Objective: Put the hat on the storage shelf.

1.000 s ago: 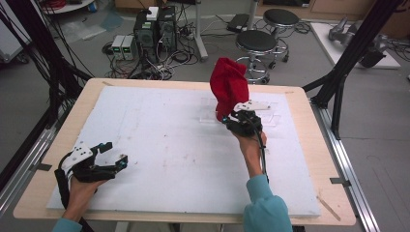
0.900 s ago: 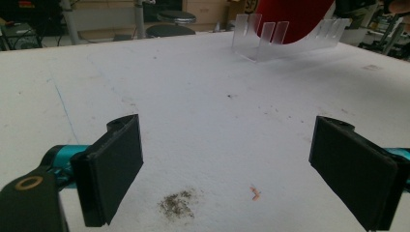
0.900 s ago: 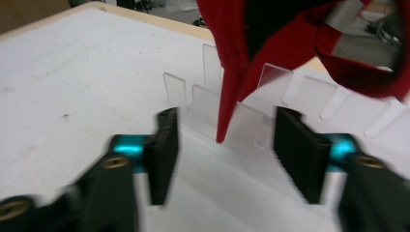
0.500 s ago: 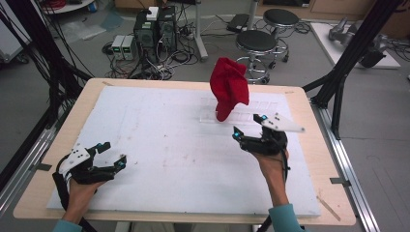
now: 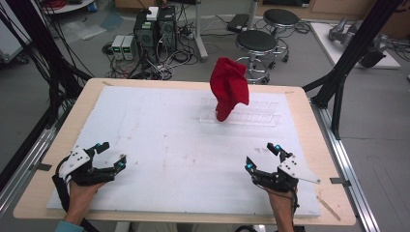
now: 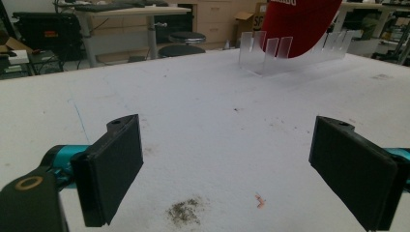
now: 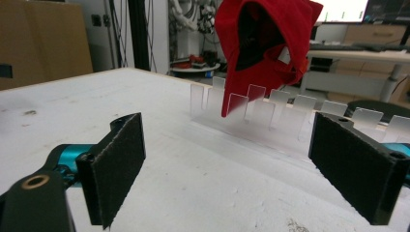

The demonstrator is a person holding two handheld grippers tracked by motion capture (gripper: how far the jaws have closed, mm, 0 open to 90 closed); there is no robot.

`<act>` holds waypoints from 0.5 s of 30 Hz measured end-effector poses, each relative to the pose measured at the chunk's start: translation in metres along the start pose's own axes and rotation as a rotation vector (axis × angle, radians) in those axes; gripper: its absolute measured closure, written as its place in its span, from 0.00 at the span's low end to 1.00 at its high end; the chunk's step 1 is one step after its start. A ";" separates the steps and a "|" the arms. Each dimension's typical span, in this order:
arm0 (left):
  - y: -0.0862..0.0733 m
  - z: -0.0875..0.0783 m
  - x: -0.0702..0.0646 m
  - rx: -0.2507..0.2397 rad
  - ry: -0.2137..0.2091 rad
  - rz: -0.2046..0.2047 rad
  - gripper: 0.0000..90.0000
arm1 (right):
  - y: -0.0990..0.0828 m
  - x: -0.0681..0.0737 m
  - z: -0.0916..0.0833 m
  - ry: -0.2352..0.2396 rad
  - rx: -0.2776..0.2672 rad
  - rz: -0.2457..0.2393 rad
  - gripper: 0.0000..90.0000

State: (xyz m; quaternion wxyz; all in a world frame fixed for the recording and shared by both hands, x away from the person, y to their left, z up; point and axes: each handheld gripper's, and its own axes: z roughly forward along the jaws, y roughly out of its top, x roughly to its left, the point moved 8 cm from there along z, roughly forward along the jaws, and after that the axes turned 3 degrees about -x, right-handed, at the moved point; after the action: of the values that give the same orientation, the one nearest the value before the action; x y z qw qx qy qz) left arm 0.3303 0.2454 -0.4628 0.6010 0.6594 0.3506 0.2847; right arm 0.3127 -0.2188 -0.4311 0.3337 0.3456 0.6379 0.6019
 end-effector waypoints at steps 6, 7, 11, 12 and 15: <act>0.000 -0.001 0.000 -0.011 0.009 0.012 0.14 | -0.010 -0.002 0.003 -0.024 -0.008 0.023 0.13; 0.001 -0.001 0.000 -0.014 0.013 0.010 0.14 | -0.013 -0.002 0.003 -0.024 -0.005 0.028 0.13; 0.001 -0.003 -0.001 -0.028 0.023 0.022 0.14 | -0.022 -0.003 0.004 -0.030 0.003 0.021 0.13; 0.001 -0.003 -0.001 -0.030 0.024 0.029 0.13 | -0.024 -0.002 0.004 -0.031 0.000 0.021 0.13; 0.002 -0.003 -0.001 -0.036 0.024 0.030 0.13 | -0.026 -0.001 0.005 -0.034 0.003 0.023 0.13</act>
State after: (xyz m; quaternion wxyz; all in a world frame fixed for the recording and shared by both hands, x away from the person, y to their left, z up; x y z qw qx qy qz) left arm 0.3270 0.2463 -0.4608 0.6044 0.6502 0.3427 0.3076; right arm 0.3168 -0.2180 -0.4578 0.3371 0.3636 0.6290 0.5988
